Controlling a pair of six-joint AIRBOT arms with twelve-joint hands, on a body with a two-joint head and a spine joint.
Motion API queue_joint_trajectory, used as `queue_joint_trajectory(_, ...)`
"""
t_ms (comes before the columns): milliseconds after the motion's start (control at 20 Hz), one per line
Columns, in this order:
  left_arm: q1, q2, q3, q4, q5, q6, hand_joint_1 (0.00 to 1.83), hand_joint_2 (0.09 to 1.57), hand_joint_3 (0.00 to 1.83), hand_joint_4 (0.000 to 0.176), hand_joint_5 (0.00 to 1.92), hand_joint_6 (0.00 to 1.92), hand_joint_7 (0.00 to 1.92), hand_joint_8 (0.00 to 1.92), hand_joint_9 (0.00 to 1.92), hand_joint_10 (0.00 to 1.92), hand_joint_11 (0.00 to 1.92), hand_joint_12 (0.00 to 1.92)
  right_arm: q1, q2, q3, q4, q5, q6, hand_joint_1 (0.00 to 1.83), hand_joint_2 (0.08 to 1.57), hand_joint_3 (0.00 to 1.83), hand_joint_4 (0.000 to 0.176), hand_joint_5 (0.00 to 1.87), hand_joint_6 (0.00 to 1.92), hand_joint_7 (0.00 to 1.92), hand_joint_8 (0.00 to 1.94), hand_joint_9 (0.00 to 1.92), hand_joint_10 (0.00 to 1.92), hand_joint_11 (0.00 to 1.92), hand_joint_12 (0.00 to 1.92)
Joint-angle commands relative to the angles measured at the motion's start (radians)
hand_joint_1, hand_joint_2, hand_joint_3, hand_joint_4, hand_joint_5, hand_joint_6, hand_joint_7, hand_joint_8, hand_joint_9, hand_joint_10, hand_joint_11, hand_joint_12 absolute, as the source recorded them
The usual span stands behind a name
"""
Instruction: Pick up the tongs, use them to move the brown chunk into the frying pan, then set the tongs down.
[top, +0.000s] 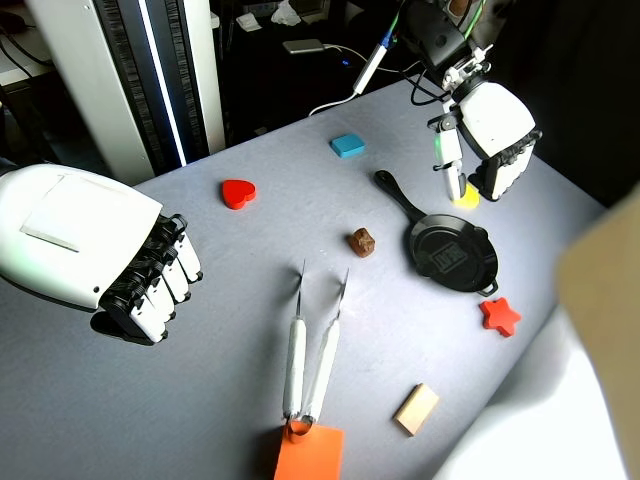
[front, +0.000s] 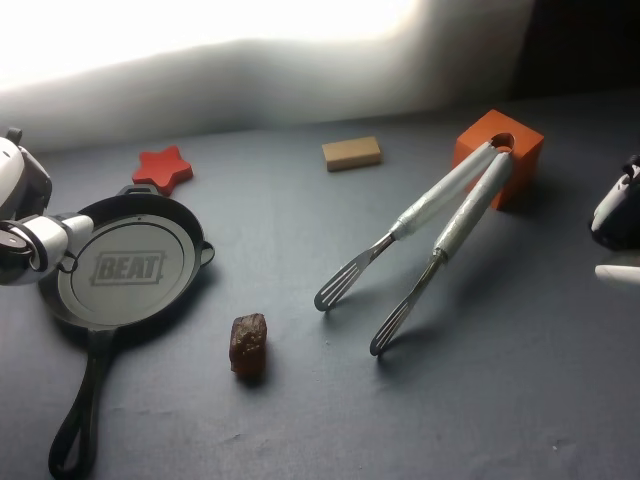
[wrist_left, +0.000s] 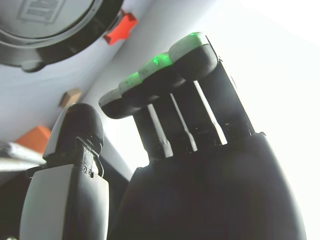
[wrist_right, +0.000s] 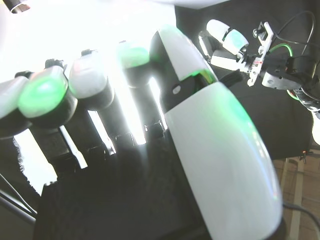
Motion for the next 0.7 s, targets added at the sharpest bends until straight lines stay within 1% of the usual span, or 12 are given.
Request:
queue_joint_trajectory(0, 0.0, 0.005, 0.002, 0.044, -0.097, 0.004, 0.05, 1.17, 0.18, 0.043, 0.06, 0.08, 0.07, 0.04, 0.09, 0.08, 0.0, 0.65, 0.006, 0.006, 0.0, 0.018, 0.099, -0.003, 0.22, 1.06, 0.23, 0.0, 0.15, 0.24, 0.26, 0.12, 0.12, 0.3, 0.0, 0.68)
queue_joint_trajectory(50, 0.0, 0.005, 0.0, 0.044, -0.098, 0.004, 0.05, 1.17, 0.18, 0.043, 0.06, 0.08, 0.07, 0.04, 0.09, 0.08, 0.0, 0.65, 0.006, 0.006, 0.0, 0.018, 0.097, -0.003, 0.22, 1.06, 0.23, 0.0, 0.15, 0.24, 0.26, 0.12, 0.12, 0.3, 0.0, 0.68)
queue_joint_trajectory(100, -0.001, 0.005, -0.001, 0.043, -0.099, 0.004, 0.0, 1.21, 0.02, 0.037, 0.04, 0.01, 0.05, 0.0, 0.07, 0.01, 0.0, 0.49, 0.005, 0.006, 0.0, 0.018, 0.095, -0.004, 0.23, 1.13, 0.03, 0.0, 0.15, 0.06, 0.23, 0.0, 0.15, 0.1, 0.0, 0.55)
queue_joint_trajectory(150, -0.002, 0.005, -0.002, 0.043, -0.099, 0.004, 0.0, 1.2, 0.01, 0.03, 0.05, 0.01, 0.04, 0.0, 0.06, 0.01, 0.0, 0.46, 0.003, 0.006, 0.0, 0.018, 0.094, -0.009, 0.24, 1.13, 0.02, 0.0, 0.14, 0.04, 0.21, 0.0, 0.14, 0.08, 0.0, 0.51)
queue_joint_trajectory(200, -0.003, 0.005, -0.004, 0.043, -0.099, 0.004, 0.02, 1.2, 0.0, 0.019, 0.07, 0.01, 0.05, 0.0, 0.06, 0.0, 0.0, 0.43, 0.003, 0.007, 0.0, 0.018, 0.094, -0.02, 0.26, 1.13, 0.01, 0.0, 0.1, 0.02, 0.19, 0.0, 0.14, 0.06, 0.0, 0.48)
queue_joint_trajectory(250, -0.004, 0.006, -0.006, 0.043, -0.099, 0.006, 0.02, 1.19, 0.0, 0.015, 0.11, 0.02, 0.07, 0.01, 0.09, 0.01, 0.0, 0.46, 0.004, 0.006, 0.0, 0.018, 0.096, -0.032, 0.23, 1.14, 0.01, 0.0, 0.09, 0.01, 0.17, 0.0, 0.13, 0.05, 0.0, 0.42)
queue_joint_trajectory(350, -0.008, 0.006, -0.015, 0.043, -0.099, 0.009, 0.02, 1.19, 0.0, 0.0, 0.1, 0.01, 0.07, 0.0, 0.08, 0.0, 0.0, 0.52, 0.02, 0.002, 0.001, 0.018, 0.098, -0.068, 0.15, 1.14, 0.01, 0.0, 0.09, 0.01, 0.16, 0.0, 0.13, 0.03, 0.0, 0.38)
queue_joint_trajectory(400, -0.008, 0.006, -0.02, 0.04, -0.099, 0.009, 0.0, 1.18, 0.0, 0.0, 0.1, 0.01, 0.07, 0.0, 0.08, 0.0, 0.0, 0.53, 0.032, -0.004, 0.001, 0.015, 0.095, -0.102, 0.15, 1.12, 0.0, 0.0, 0.08, 0.0, 0.14, 0.0, 0.11, 0.02, 0.0, 0.29)
queue_joint_trajectory(500, -0.002, 0.006, -0.029, 0.036, -0.096, 0.006, 0.0, 1.17, 0.0, 0.0, 0.09, 0.0, 0.07, 0.0, 0.08, 0.0, 0.0, 0.52, 0.064, -0.019, 0.007, -0.127, 0.072, -0.113, 0.26, 1.08, 0.0, 0.0, 0.05, 0.0, 0.1, 0.0, 0.07, 0.0, 0.0, 0.21)
queue_joint_trajectory(550, -0.002, 0.006, -0.033, 0.036, -0.096, 0.006, 0.0, 1.16, 0.0, 0.0, 0.11, 0.01, 0.08, 0.01, 0.09, 0.01, 0.0, 0.52, 0.074, -0.028, 0.018, -0.201, 0.075, -0.075, 0.36, 1.05, 0.0, 0.0, 0.01, 0.0, 0.06, 0.0, 0.05, 0.0, 0.0, 0.14)
queue_joint_trajectory(600, -0.002, 0.006, -0.036, 0.036, -0.096, 0.008, 0.01, 1.16, 0.0, 0.0, 0.13, 0.01, 0.1, 0.01, 0.1, 0.01, 0.0, 0.54, 0.084, -0.039, 0.039, -0.273, 0.087, 0.003, 0.47, 1.02, 0.0, 0.0, 0.0, 0.0, 0.05, 0.0, 0.04, 0.0, 0.0, 0.12)
queue_joint_trajectory(650, -0.002, 0.006, -0.038, 0.036, -0.096, 0.009, 0.0, 1.16, 0.0, 0.0, 0.12, 0.0, 0.08, 0.0, 0.09, 0.0, 0.0, 0.5, 0.102, -0.057, 0.067, -0.343, 0.088, 0.087, 0.59, 0.99, 0.0, 0.0, 0.0, 0.0, 0.02, 0.0, 0.01, 0.0, 0.0, 0.02)
